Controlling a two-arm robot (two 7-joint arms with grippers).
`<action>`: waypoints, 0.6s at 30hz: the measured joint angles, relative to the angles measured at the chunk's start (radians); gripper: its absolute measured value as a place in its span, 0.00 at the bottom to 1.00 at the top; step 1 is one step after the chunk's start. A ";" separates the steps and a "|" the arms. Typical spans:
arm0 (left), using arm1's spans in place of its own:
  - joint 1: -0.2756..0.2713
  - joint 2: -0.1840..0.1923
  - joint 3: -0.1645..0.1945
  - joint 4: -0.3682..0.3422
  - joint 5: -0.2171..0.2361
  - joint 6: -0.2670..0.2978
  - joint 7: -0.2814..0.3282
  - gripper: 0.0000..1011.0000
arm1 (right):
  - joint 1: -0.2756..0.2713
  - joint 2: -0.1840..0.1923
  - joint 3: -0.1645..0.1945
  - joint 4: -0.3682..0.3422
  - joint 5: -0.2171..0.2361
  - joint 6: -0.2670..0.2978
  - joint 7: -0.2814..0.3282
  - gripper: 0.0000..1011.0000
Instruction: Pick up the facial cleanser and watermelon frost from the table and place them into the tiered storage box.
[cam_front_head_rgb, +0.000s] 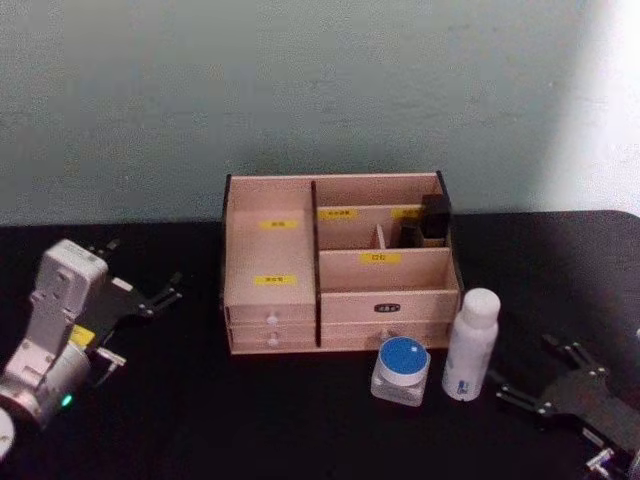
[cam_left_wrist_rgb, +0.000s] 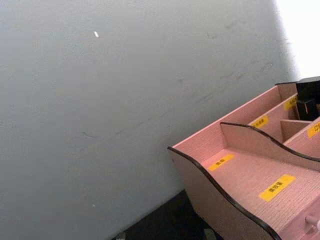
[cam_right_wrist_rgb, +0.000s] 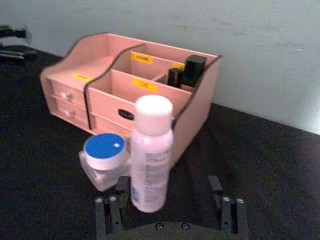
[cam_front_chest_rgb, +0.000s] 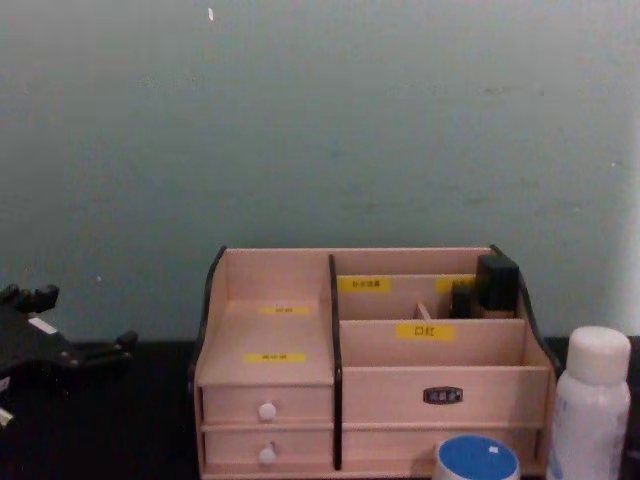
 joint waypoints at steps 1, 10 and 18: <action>0.000 0.000 0.000 0.000 0.000 0.000 0.000 0.99 | 0.003 -0.005 -0.001 0.002 0.001 -0.002 0.005 0.99; 0.000 0.000 0.000 0.000 0.000 0.000 0.000 0.99 | 0.049 -0.065 -0.019 0.040 -0.019 -0.011 0.042 0.99; 0.000 0.000 0.000 0.000 0.000 0.000 0.000 0.99 | 0.097 -0.116 -0.025 0.088 -0.046 -0.011 0.060 0.99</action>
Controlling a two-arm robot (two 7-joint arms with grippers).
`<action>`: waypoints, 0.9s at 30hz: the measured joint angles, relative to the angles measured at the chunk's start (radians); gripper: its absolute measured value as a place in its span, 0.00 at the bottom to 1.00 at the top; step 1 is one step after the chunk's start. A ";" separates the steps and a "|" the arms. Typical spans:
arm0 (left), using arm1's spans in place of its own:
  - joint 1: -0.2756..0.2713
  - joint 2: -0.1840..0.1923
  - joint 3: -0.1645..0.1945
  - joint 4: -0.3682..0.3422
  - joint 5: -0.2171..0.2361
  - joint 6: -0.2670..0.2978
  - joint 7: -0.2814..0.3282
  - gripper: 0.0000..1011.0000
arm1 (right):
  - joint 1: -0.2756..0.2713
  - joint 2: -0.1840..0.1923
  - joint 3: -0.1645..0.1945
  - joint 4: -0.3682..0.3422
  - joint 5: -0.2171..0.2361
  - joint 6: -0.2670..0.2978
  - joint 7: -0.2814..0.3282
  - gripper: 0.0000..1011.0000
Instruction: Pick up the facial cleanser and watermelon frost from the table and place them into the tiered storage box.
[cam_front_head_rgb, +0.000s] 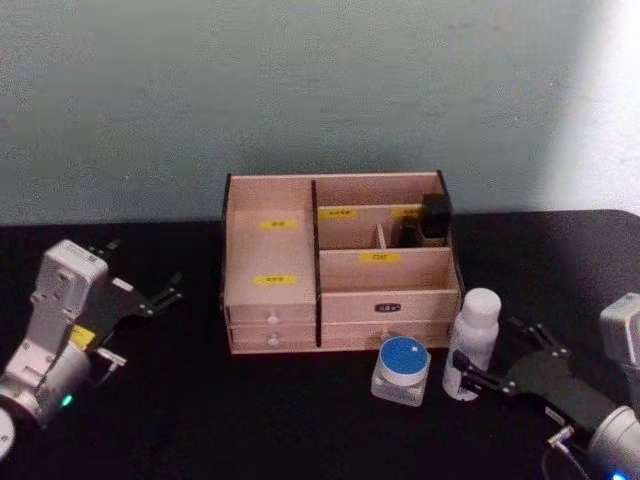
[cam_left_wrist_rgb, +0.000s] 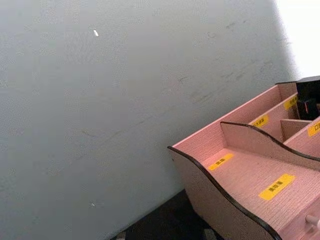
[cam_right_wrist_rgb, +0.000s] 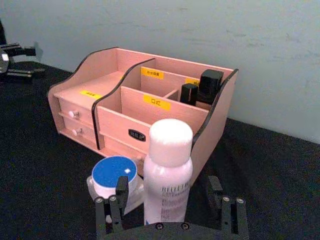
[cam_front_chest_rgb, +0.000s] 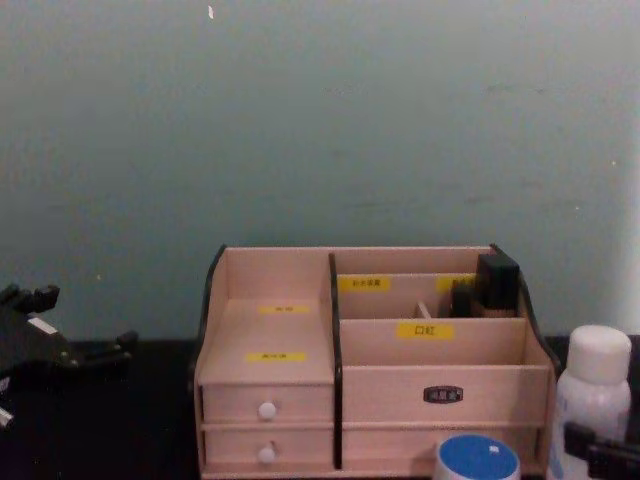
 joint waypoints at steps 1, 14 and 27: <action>0.000 0.000 0.000 0.000 0.000 0.000 0.000 0.99 | 0.004 -0.004 0.000 0.004 -0.002 0.000 0.002 0.99; 0.000 0.000 0.000 0.000 0.000 0.000 0.000 0.99 | 0.048 -0.056 0.000 0.054 -0.022 0.013 0.048 0.99; 0.000 0.000 0.000 0.000 0.000 0.000 0.000 0.99 | 0.053 -0.082 0.012 0.064 -0.042 0.038 0.046 0.99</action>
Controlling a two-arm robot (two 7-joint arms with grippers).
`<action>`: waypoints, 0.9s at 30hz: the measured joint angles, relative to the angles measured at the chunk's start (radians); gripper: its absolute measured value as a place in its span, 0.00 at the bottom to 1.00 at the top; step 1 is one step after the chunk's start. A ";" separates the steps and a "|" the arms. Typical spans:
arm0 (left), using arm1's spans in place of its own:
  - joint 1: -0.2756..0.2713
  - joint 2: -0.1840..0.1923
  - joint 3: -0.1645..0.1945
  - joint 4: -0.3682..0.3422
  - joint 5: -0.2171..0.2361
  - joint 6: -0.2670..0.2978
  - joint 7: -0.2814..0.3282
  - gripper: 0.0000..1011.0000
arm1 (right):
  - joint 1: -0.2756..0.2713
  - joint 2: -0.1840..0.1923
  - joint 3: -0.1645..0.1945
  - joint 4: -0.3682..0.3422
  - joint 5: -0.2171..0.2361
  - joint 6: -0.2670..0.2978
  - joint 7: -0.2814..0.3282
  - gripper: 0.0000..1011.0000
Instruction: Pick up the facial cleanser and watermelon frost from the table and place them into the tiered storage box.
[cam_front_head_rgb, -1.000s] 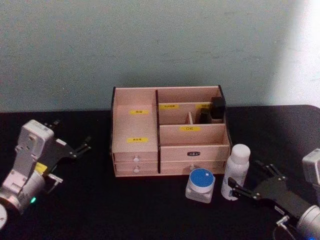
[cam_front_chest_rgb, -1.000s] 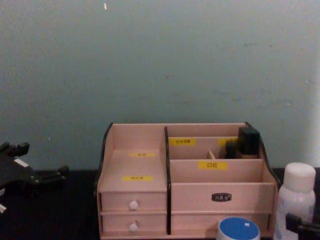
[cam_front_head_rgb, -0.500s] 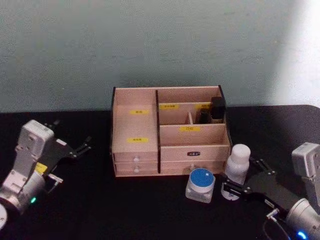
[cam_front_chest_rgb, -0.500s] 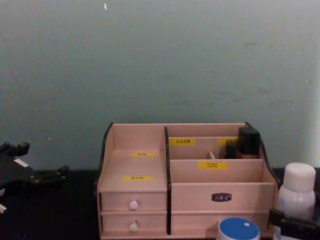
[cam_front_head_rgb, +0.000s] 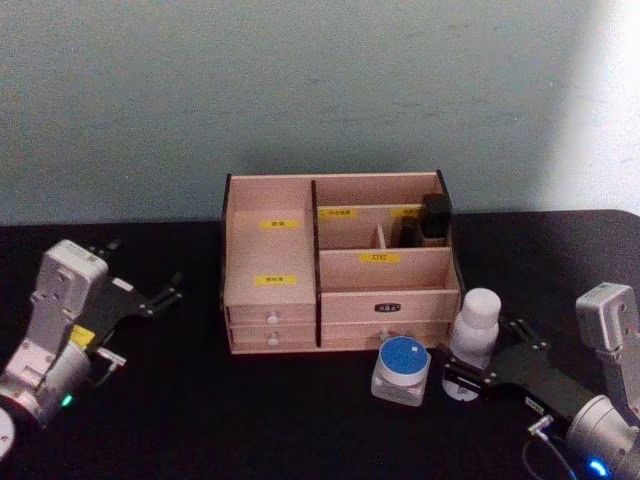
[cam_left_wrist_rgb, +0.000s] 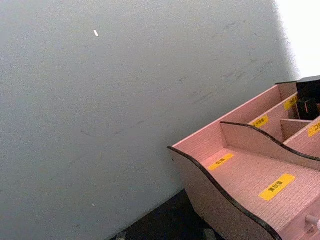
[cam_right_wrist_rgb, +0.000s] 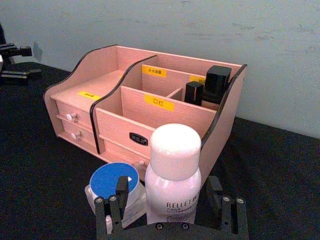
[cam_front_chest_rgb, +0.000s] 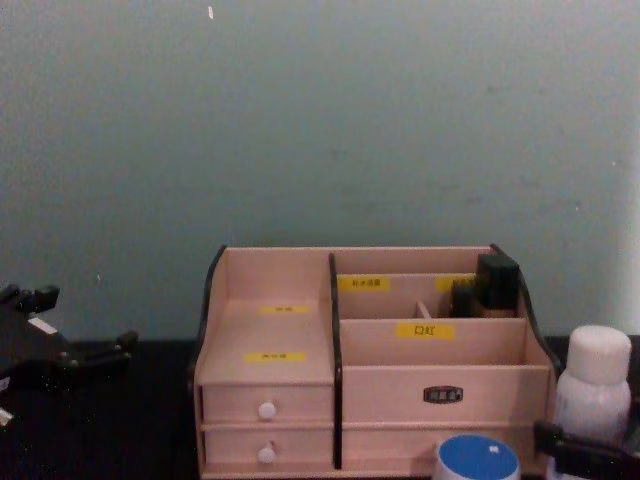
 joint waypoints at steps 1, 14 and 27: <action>0.000 0.000 0.000 0.000 0.000 0.000 0.000 0.99 | 0.000 0.001 0.000 0.000 0.000 0.000 0.000 0.99; 0.000 0.000 0.000 0.000 0.000 0.000 0.000 0.99 | 0.000 0.003 -0.002 -0.001 0.004 -0.004 0.001 0.80; 0.000 0.000 0.000 0.000 0.000 0.000 0.000 0.99 | 0.000 0.004 -0.003 -0.001 0.005 -0.005 0.001 0.59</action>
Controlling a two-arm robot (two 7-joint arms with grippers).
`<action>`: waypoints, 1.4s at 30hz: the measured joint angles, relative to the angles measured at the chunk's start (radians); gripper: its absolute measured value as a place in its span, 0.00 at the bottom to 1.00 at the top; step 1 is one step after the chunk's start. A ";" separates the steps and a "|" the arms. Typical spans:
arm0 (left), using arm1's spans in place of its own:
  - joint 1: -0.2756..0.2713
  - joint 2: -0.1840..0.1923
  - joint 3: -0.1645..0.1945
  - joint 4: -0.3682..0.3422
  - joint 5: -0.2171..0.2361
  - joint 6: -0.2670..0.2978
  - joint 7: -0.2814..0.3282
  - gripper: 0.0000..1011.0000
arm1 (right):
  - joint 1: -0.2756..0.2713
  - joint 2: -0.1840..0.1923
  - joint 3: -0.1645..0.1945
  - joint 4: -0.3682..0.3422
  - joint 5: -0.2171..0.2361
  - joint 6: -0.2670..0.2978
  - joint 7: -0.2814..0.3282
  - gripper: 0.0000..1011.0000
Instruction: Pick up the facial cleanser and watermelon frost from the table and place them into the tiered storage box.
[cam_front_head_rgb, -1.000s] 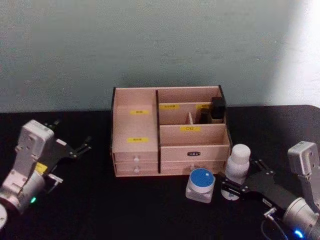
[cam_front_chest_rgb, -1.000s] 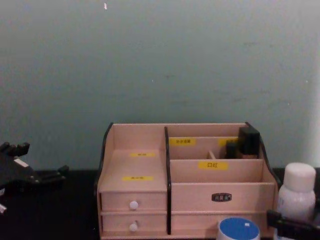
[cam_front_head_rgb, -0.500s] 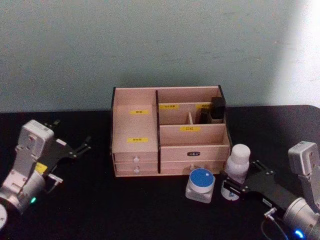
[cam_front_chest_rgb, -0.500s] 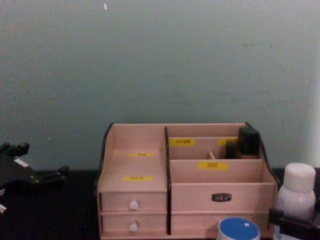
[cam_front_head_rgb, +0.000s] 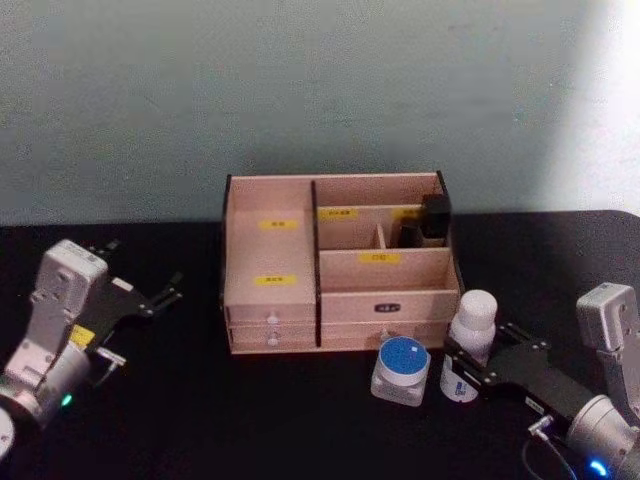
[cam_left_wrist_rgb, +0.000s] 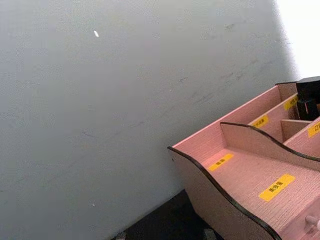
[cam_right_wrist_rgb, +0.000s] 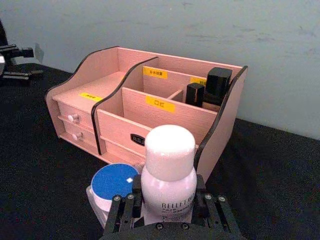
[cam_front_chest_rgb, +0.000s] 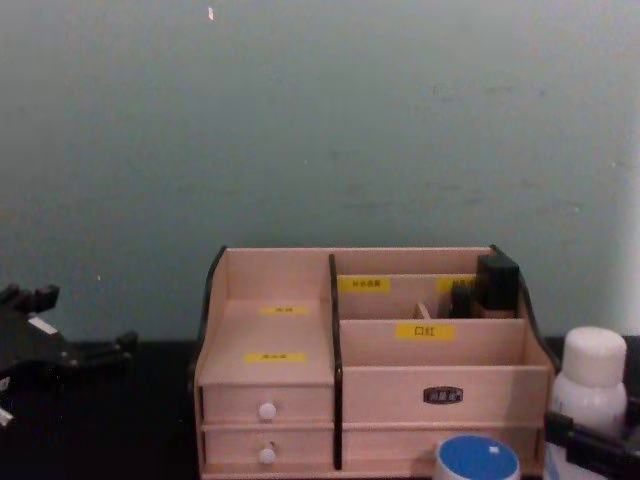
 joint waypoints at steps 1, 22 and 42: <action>0.000 0.000 0.000 0.000 0.000 0.000 0.000 0.99 | 0.000 0.000 0.000 0.000 0.000 0.000 0.000 0.58; 0.000 0.000 0.000 0.000 0.000 0.000 0.000 0.99 | -0.026 0.043 0.083 -0.189 0.045 0.078 0.057 0.59; 0.000 0.000 0.000 0.000 0.000 0.000 0.000 0.99 | 0.313 -0.067 -0.035 0.032 0.026 0.078 0.108 0.59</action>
